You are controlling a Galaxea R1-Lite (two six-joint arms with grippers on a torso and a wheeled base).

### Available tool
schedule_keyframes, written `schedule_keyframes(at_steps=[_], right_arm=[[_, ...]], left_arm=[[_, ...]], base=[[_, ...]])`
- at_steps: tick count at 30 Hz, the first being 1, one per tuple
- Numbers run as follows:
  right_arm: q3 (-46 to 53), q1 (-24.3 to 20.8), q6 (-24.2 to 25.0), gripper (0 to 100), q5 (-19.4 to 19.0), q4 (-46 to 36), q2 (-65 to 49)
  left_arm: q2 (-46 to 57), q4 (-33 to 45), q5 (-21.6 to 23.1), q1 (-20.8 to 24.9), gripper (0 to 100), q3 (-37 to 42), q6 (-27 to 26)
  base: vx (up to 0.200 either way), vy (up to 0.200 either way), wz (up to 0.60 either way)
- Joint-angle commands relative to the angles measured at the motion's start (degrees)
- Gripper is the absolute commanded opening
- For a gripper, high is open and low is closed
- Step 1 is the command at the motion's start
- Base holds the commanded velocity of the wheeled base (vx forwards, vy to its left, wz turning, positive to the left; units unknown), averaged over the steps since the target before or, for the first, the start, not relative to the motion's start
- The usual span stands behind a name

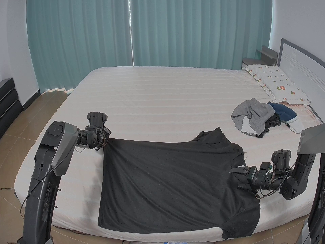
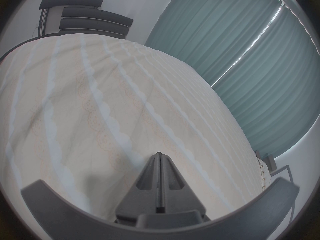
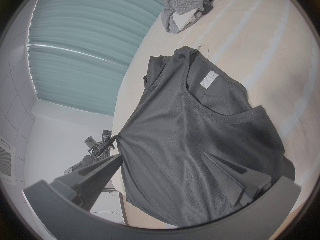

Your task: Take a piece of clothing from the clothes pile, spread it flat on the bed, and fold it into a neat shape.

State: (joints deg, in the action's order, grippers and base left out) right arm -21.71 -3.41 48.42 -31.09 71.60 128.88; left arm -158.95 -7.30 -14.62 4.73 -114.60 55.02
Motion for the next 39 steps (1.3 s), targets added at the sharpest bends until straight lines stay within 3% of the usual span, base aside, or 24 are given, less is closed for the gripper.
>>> schedule_keyframes(at_steps=[1,2,10,14,18,24,39], right_arm=[[0.0,0.0,0.0,100,0.0,0.0,0.1],[0.0,0.0,0.0,100,-0.1,0.0,0.1],[0.0,0.0,0.0,100,-0.1,0.0,0.1],[-0.1,0.0,0.1,100,-0.2,0.1,0.0],[-0.3,0.3,0.4,100,-0.5,0.2,-0.3],[-0.6,0.7,2.1,100,-0.2,0.4,-0.6],[0.0,0.6,3.1,100,0.0,3.1,0.1]], left_arm=[[0.1,0.1,0.0,0.0,0,0.0,0.0],[0.1,0.1,0.0,0.1,100,0.0,0.0],[2.2,0.2,0.0,0.3,100,3.1,0.9],[8.4,-0.4,2.0,0.3,100,11.2,2.5],[14.5,-1.3,7.1,0.6,100,20.9,4.7],[17.6,-1.5,8.7,1.7,100,25.3,7.3],[28.0,-6.0,12.0,5.3,100,48.4,8.0]], base=[[0.000,0.000,0.00],[0.000,0.000,0.00],[0.000,0.000,0.00],[0.000,0.000,0.00],[0.000,0.000,0.00],[0.000,0.000,0.00],[-0.200,0.000,0.00]])
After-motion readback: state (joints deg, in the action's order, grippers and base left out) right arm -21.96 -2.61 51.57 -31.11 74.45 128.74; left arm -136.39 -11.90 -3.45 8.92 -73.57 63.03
